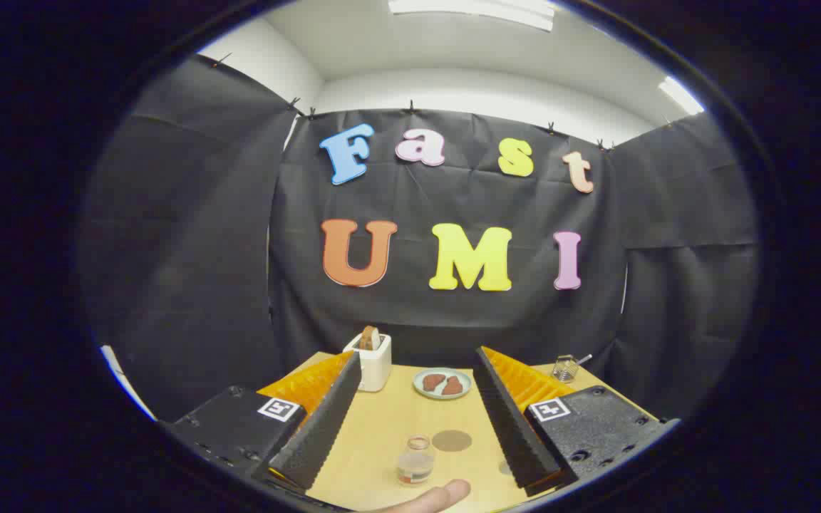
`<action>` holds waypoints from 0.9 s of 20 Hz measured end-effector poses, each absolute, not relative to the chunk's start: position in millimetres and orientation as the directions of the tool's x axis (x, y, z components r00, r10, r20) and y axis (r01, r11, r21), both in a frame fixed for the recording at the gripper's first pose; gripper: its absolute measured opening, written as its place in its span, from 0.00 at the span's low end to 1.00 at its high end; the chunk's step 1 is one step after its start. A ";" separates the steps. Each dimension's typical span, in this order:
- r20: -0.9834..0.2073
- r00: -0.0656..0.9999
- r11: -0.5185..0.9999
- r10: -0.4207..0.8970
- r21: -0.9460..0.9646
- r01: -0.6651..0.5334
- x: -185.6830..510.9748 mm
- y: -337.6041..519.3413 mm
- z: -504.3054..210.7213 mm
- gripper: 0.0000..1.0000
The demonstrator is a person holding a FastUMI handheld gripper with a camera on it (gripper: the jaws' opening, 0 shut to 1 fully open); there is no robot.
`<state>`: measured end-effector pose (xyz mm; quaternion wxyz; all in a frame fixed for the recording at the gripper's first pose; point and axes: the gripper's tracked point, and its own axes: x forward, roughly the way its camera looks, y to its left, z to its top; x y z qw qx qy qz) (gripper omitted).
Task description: Take the bottle from table, then pour the juice into the cup, finally place the bottle on the coaster
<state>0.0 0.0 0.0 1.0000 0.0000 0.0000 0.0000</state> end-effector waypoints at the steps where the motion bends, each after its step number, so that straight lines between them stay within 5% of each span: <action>1: 0.002 1.000 1.000 -0.001 -0.003 0.001 -0.9 1.4 -0.2 1.00; 18: -0.030 0.998 0.992 -0.059 0.107 0.062 6.2 -30.2 -72.0 1.00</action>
